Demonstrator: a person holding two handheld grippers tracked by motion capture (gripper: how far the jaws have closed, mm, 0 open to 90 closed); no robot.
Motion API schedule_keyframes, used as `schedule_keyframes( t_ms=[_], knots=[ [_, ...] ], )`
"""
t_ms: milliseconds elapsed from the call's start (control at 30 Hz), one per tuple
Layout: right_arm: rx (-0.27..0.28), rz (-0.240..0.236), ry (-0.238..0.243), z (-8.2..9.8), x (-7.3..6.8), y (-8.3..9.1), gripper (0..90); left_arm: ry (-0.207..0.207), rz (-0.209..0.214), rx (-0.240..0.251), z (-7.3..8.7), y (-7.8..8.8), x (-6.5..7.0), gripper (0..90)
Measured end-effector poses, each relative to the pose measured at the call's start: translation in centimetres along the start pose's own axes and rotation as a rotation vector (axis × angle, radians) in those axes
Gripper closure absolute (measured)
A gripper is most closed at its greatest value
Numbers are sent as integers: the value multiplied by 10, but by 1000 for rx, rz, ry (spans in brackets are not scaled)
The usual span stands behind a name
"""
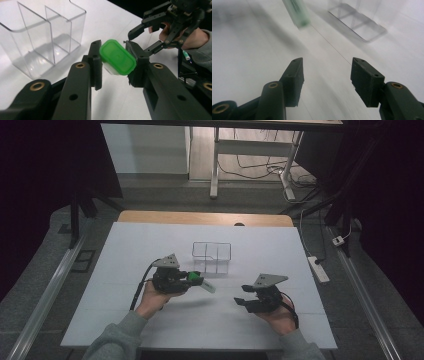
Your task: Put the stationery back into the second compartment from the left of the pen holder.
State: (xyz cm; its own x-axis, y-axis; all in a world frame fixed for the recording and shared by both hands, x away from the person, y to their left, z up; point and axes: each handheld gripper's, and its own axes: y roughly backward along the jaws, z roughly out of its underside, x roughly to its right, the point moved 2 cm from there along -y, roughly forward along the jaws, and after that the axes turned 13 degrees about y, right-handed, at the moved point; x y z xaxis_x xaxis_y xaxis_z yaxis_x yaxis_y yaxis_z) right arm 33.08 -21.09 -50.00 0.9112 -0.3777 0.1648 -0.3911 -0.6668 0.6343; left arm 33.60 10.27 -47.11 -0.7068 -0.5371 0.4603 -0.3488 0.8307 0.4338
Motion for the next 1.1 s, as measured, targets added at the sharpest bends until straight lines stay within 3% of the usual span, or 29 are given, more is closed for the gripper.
schedule_keyframes(
  t_ms=[367, 533, 667, 833, 967, 1100],
  knots=[
    [-20, 57, -59, 24, 11, 25, 427, -12, -31, 78, -42, 20, -1, 675],
    [-25, 64, -72, 31, 14, 29, 421, -22, -83, 105, -66, 23, -4, 675],
    [-35, 64, -77, 36, 16, 30, 414, -31, -132, 101, -80, 15, -8, 675],
    [-34, 68, -79, 37, 17, 31, 411, -16, -153, 79, -95, 0, -16, 674],
    [-34, 68, -80, 38, 19, 32, 408, -33, -175, 42, -100, -10, -18, 674],
    [-34, 73, -84, 39, 20, 34, 407, -48, -223, 17, -100, -15, -21, 673]
  ],
)
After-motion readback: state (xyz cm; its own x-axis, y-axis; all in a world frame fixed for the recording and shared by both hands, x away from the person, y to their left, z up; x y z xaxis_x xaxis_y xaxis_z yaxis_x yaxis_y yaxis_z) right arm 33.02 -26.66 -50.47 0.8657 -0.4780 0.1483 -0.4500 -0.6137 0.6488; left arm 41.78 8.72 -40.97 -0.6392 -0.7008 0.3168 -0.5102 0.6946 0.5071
